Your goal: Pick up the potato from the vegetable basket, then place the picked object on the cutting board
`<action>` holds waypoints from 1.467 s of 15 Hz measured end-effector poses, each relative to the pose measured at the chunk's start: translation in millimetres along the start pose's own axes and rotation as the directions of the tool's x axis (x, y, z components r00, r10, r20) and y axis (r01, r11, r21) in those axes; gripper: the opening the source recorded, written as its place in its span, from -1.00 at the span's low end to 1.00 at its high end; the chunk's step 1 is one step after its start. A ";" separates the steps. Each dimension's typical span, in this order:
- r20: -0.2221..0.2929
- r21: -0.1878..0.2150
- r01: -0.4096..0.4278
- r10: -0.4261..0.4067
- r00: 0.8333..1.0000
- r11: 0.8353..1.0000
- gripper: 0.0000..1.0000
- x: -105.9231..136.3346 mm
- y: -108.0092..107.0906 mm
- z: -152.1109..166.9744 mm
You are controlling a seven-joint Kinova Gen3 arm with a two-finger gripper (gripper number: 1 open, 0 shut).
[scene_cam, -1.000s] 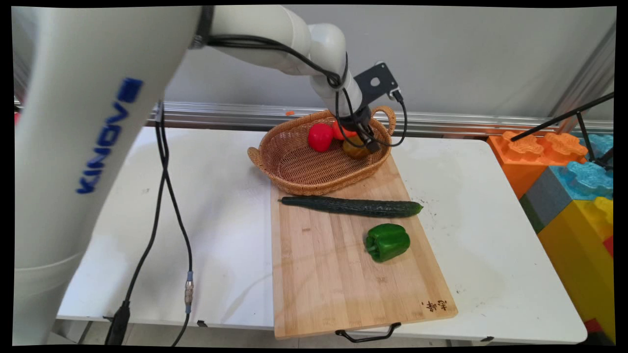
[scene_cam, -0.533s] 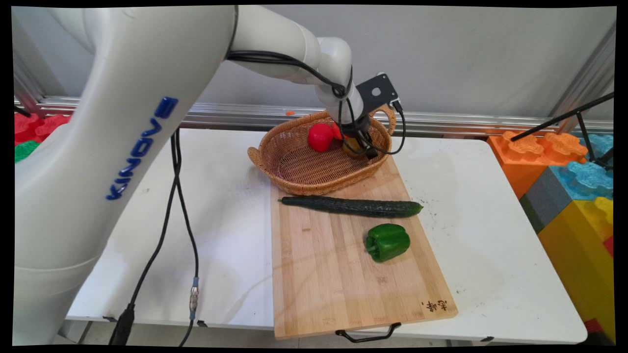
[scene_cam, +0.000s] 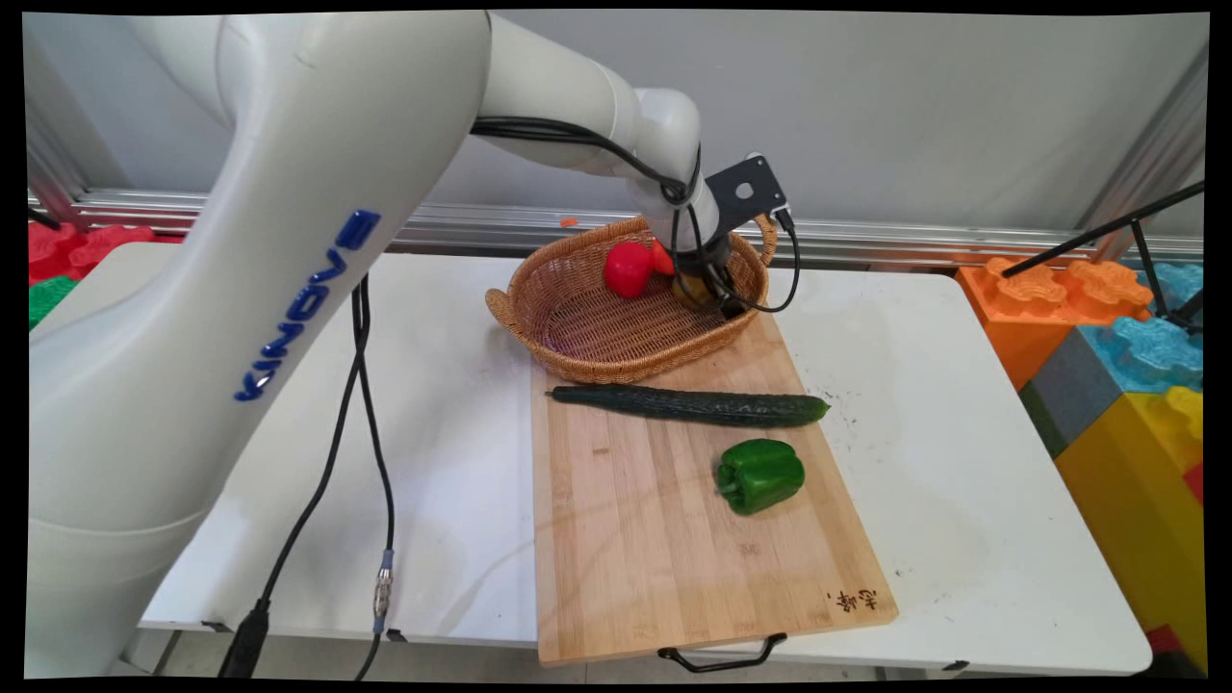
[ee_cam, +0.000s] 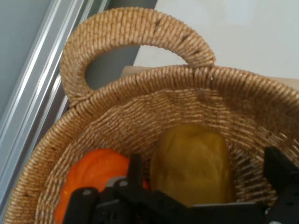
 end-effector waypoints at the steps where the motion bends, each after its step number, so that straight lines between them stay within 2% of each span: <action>1: 0.000 -0.001 -0.001 0.001 1.000 1.000 1.00 0.1 0.7 0.9; 2: 0.000 -0.002 -0.002 0.002 1.000 1.000 -1.00 0.2 1.3 1.5; 8: 0.003 -0.012 -0.010 0.010 1.000 1.000 -1.00 -0.7 4.7 2.4; 12: -0.014 -0.010 -0.017 0.017 1.000 1.000 -1.00 -1.0 2.8 -10.1; 18: -0.085 0.000 -0.035 0.035 0.996 0.999 -1.00 0.1 -12.0 -65.5; 22: -0.152 -0.022 -0.070 0.066 0.986 0.997 -1.00 -0.4 -18.9 -109.5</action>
